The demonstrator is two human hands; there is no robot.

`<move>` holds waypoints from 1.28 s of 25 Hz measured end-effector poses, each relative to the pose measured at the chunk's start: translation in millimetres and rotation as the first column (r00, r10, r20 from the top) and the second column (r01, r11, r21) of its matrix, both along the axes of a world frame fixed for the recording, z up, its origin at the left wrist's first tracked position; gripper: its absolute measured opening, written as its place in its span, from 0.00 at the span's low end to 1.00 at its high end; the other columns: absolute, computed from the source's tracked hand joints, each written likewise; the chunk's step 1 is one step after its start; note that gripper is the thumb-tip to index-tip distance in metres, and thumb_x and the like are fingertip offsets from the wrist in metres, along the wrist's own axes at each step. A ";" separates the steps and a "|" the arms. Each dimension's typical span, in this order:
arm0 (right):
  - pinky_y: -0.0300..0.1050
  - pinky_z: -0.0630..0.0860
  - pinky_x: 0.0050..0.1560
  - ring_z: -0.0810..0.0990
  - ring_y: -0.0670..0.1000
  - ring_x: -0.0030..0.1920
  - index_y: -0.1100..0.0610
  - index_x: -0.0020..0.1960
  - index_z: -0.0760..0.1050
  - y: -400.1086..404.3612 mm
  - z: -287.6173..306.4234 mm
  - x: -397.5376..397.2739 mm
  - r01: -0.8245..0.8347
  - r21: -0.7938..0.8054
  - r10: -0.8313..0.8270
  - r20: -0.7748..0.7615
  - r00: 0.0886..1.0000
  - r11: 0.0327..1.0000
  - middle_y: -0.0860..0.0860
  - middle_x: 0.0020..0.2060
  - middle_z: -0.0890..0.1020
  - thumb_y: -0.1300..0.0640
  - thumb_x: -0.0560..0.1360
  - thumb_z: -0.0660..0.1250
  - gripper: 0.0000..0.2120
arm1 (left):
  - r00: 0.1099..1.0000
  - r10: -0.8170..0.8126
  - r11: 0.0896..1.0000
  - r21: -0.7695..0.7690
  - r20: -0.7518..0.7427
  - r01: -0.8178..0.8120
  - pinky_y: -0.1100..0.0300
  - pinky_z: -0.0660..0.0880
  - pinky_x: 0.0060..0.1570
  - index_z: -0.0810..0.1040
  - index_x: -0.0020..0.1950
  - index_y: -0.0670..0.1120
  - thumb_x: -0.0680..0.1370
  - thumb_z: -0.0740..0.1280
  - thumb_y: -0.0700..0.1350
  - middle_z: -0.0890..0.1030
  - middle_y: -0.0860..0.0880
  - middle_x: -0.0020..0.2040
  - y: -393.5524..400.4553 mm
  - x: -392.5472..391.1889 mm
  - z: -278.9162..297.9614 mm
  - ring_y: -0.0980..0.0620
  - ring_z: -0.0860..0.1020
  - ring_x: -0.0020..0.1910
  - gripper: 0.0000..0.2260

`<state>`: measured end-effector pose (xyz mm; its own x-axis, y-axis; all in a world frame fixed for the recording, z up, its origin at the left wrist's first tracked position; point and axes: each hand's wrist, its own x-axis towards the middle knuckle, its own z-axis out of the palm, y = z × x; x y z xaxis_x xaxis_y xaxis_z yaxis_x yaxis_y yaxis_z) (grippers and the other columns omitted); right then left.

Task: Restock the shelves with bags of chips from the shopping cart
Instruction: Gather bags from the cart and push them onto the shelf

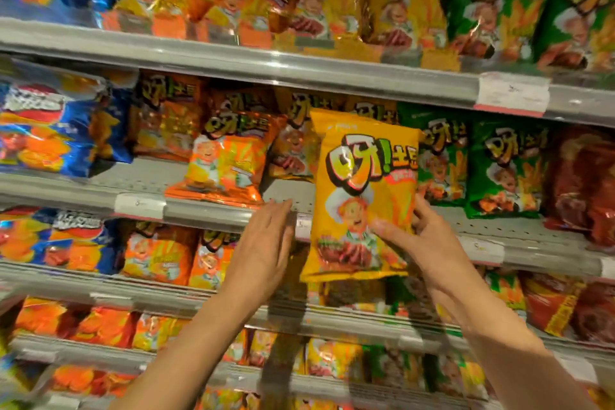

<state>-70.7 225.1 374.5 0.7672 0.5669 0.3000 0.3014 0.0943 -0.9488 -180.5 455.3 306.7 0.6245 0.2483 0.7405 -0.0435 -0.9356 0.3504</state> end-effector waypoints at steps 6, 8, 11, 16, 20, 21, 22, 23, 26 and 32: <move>0.32 0.79 0.36 0.86 0.40 0.46 0.52 0.64 0.75 69.8 41.8 21.7 0.126 0.047 -0.125 -0.021 0.992 0.991 0.48 0.54 0.85 0.59 0.70 0.79 0.24 | 0.989 0.098 0.995 -0.040 0.109 -0.094 0.44 0.62 0.75 0.70 0.74 0.40 0.83 0.63 0.41 0.69 0.39 0.73 22.9 -11.8 11.5 0.38 0.63 0.77 0.20; 0.30 0.78 0.36 0.85 0.36 0.43 0.51 0.59 0.75 86.6 47.2 28.0 0.174 0.055 -0.175 0.016 0.984 0.983 0.47 0.54 0.84 0.60 0.72 0.77 0.19 | 0.986 0.151 0.988 -0.055 0.072 -0.147 0.39 0.61 0.75 0.70 0.75 0.40 0.82 0.65 0.42 0.69 0.37 0.73 39.0 -11.8 25.3 0.36 0.61 0.77 0.21; 0.30 0.76 0.40 0.81 0.29 0.42 0.49 0.60 0.74 115.0 42.0 28.6 0.207 -0.012 -0.205 0.079 0.975 0.978 0.42 0.52 0.83 0.58 0.72 0.77 0.20 | 0.991 0.130 0.991 -0.036 -0.017 -0.131 0.38 0.62 0.74 0.68 0.77 0.40 0.83 0.63 0.46 0.69 0.38 0.73 54.4 -7.6 28.2 0.36 0.62 0.77 0.22; 0.28 0.76 0.33 0.83 0.35 0.40 0.50 0.57 0.73 156.5 19.5 31.2 0.202 0.014 -0.202 -0.024 0.979 0.979 0.46 0.50 0.83 0.57 0.74 0.77 0.16 | 0.990 0.094 0.996 0.005 -0.103 -0.094 0.48 0.46 0.80 0.50 0.83 0.49 0.84 0.52 0.61 0.54 0.47 0.83 68.3 -0.2 0.2 0.49 0.46 0.82 0.31; 0.37 0.80 0.42 0.82 0.40 0.47 0.54 0.59 0.72 163.4 21.3 43.2 0.249 -0.059 -0.251 -0.031 0.967 0.967 0.50 0.52 0.83 0.55 0.73 0.77 0.19 | 0.978 0.138 0.990 0.062 -0.155 -0.129 0.46 0.46 0.80 0.43 0.82 0.59 0.82 0.43 0.68 0.52 0.48 0.83 70.6 3.4 -4.2 0.49 0.44 0.82 0.31; 0.42 0.80 0.45 0.82 0.45 0.50 0.55 0.60 0.73 161.6 22.4 45.8 0.234 -0.116 -0.238 -0.023 0.971 0.965 0.51 0.54 0.83 0.55 0.73 0.77 0.20 | 0.975 0.151 0.987 0.086 -0.163 -0.138 0.45 0.47 0.80 0.43 0.82 0.60 0.81 0.42 0.68 0.53 0.47 0.83 70.4 3.0 -4.9 0.47 0.45 0.82 0.30; 0.42 0.79 0.46 0.82 0.47 0.51 0.55 0.61 0.73 158.0 22.6 48.5 0.216 -0.172 -0.221 -0.012 0.975 0.961 0.51 0.54 0.83 0.54 0.72 0.78 0.22 | 0.973 0.159 0.984 0.103 -0.170 -0.143 0.44 0.47 0.80 0.45 0.82 0.61 0.81 0.43 0.68 0.54 0.45 0.83 69.8 2.9 -5.7 0.45 0.46 0.82 0.30; 0.40 0.77 0.44 0.81 0.46 0.51 0.54 0.62 0.73 154.5 23.1 50.2 0.197 -0.214 -0.202 0.000 0.979 0.957 0.50 0.54 0.82 0.53 0.72 0.78 0.22 | 0.972 0.164 0.983 0.111 -0.171 -0.146 0.43 0.49 0.80 0.47 0.82 0.60 0.81 0.44 0.68 0.56 0.44 0.82 69.0 2.7 -5.8 0.44 0.48 0.82 0.30; 0.38 0.75 0.43 0.80 0.46 0.52 0.50 0.60 0.72 148.5 22.5 51.0 0.168 -0.272 -0.164 0.036 0.986 0.948 0.50 0.56 0.81 0.53 0.71 0.79 0.22 | 0.975 0.163 0.983 0.105 -0.152 -0.148 0.39 0.53 0.78 0.61 0.80 0.56 0.81 0.50 0.66 0.62 0.41 0.79 65.2 3.8 -3.4 0.39 0.55 0.81 0.29; 0.52 0.77 0.60 0.79 0.56 0.61 0.56 0.64 0.72 153.0 19.4 49.3 0.275 -0.361 -0.209 0.212 0.955 0.891 0.54 0.60 0.81 0.48 0.70 0.79 0.28 | 0.954 0.234 0.959 0.208 -0.188 -0.194 0.33 0.56 0.74 0.70 0.77 0.50 0.80 0.55 0.63 0.65 0.34 0.76 61.2 0.8 -6.9 0.31 0.59 0.77 0.29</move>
